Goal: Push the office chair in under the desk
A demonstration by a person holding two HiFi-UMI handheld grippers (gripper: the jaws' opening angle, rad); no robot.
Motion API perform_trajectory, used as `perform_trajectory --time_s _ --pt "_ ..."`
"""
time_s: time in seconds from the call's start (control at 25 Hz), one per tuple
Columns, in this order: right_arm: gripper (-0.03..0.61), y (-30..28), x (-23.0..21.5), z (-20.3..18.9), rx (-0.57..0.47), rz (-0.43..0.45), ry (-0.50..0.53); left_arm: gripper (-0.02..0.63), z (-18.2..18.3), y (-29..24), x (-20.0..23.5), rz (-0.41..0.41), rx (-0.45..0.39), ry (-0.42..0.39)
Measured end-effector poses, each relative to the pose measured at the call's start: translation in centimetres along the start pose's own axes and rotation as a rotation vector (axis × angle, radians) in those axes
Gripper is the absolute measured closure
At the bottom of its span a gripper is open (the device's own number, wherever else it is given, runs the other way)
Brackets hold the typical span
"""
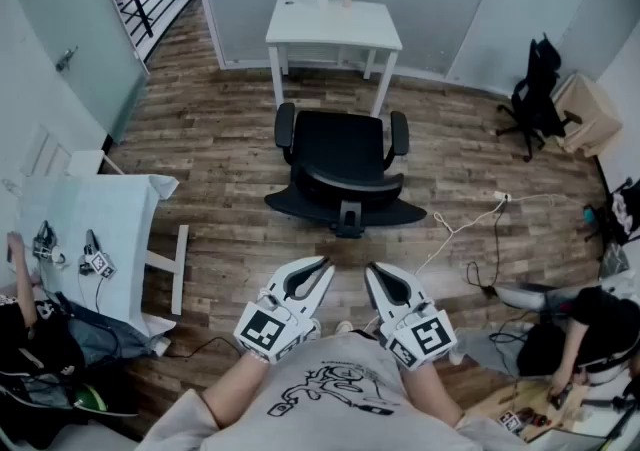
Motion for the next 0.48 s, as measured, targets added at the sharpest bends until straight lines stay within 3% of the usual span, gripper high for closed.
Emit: perform_trajectory --time_s 0.48 --pt "0.54 -1.0 0.2 -0.3 0.01 -0.015 0.065 0.562 -0.6 0.9 1.7 0.013 0.047 -0.014"
Point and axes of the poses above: the fingertips, and each gripper's own axes: y backward along the fingers, x to its left, z out of its top, the point moved 10 cm from there along y, backward along the fingers, and after that the axes turned 11 degrees about -x, right-handed, at the moved point
